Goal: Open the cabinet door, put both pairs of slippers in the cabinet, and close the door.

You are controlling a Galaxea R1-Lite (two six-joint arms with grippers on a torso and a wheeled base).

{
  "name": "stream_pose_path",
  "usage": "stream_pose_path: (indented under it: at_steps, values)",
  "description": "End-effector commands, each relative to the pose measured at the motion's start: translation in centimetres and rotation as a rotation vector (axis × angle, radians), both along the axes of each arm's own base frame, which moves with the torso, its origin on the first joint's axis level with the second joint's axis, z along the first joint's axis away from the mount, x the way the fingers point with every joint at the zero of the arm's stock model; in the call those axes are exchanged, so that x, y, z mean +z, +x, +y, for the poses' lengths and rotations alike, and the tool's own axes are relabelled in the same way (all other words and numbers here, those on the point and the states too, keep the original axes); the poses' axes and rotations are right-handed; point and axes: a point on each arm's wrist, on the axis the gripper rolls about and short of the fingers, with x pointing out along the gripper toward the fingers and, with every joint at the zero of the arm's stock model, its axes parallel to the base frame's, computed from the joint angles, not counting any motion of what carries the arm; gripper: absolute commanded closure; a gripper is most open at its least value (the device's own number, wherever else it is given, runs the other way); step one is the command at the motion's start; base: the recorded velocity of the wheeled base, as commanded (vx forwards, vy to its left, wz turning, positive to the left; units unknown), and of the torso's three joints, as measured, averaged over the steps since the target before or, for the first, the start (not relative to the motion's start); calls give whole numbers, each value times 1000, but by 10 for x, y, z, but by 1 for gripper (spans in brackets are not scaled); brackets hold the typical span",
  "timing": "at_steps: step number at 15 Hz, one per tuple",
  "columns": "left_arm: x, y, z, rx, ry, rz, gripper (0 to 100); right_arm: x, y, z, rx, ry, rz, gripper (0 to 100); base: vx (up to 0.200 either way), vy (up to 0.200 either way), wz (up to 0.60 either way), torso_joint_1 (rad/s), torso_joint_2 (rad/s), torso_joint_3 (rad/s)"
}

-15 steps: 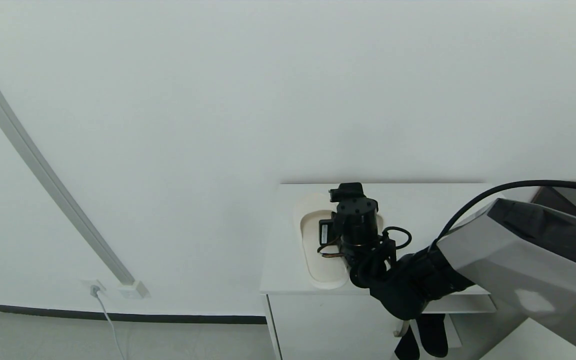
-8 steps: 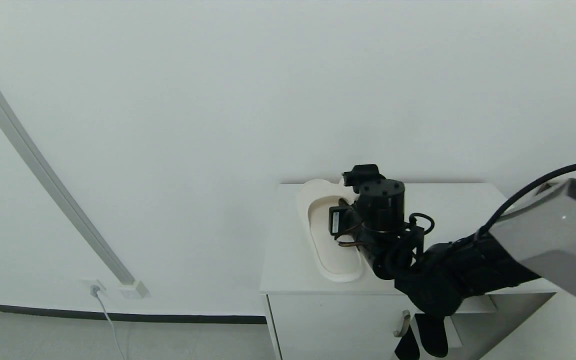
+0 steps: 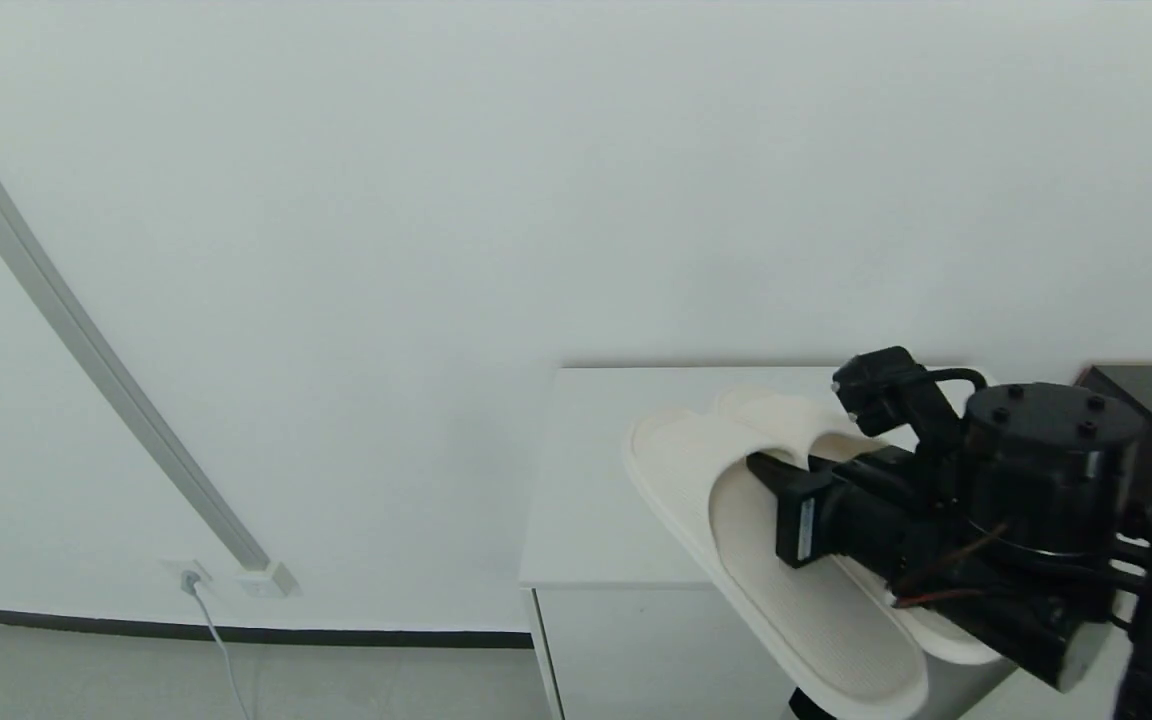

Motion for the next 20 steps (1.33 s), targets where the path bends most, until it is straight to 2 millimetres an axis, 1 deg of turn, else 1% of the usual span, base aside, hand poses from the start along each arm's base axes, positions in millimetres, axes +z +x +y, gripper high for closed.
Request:
stream_pose_path:
  at_steps: [1, 2, 8, 13, 18, 20]
  values:
    - [0, 0, 0, -1, 0, 1, 100, 19, -32, -17, 64, 29, -27, 100, 0, 0, 0, 0, 0, 0]
    - [0, 0, 0, -1, 0, 1, 100, 17, -36, -17, 76, 10, -9, 100, 0, 0, 0, 0, 0, 0]
    - [0, 0, 0, -1, -6, 0, 100, 15, -40, -11, 102, 2, 0, 100, 0, 0, 0, 0, 0, 0]
    - [0, 0, 0, -1, -6, 1, 100, 13, -45, -7, 127, -4, 5, 100, -200, 0, 0, 9, 4, 0]
    - [0, 0, 0, -1, -6, 0, 100, 12, -46, -7, 127, -7, 6, 100, -200, 0, 0, 0, 0, 1]
    - [0, 0, 0, 2, -8, 1, 100, 12, -46, -7, 127, -7, 6, 100, 0, 0, 0, 0, 0, 0]
